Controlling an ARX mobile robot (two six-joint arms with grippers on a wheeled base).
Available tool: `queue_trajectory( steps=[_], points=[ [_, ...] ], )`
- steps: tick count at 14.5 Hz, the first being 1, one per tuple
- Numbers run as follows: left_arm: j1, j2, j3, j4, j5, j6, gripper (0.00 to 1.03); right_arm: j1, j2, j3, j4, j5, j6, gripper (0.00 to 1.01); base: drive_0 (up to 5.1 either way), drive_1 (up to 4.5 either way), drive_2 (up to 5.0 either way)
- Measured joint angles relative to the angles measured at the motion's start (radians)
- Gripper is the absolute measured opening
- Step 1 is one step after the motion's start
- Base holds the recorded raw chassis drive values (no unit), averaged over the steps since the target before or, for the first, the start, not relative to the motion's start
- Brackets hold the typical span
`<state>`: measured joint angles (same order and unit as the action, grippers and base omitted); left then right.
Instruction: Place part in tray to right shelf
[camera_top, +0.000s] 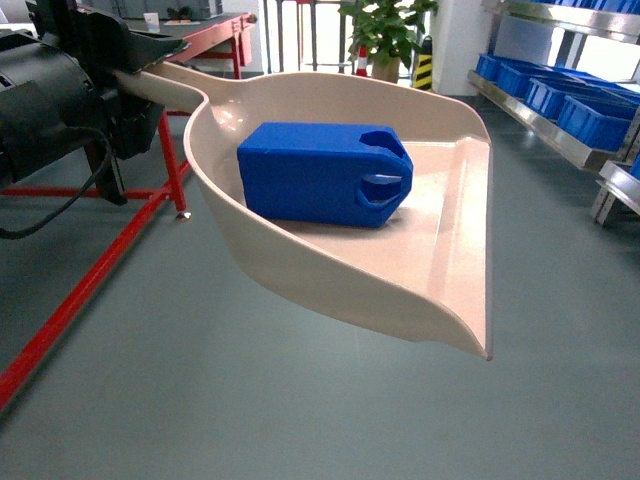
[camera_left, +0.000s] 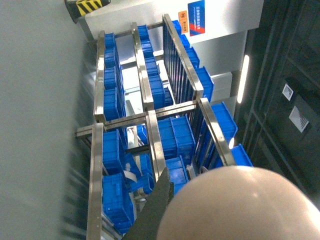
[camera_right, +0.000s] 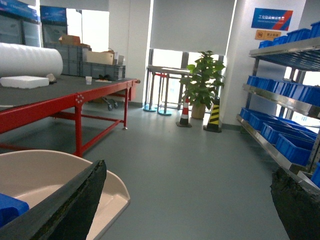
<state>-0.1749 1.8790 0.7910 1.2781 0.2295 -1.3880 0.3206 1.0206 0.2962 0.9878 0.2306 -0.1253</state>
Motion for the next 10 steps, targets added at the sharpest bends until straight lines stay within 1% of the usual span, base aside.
queue_trajectory(
  steps=[10],
  points=[
    [0.0,0.0,0.0,0.0,-0.001,0.0,0.12,0.0,0.001,0.002,-0.003,0.0,0.0,0.98,0.0,4.36,-4.3]
  ],
)
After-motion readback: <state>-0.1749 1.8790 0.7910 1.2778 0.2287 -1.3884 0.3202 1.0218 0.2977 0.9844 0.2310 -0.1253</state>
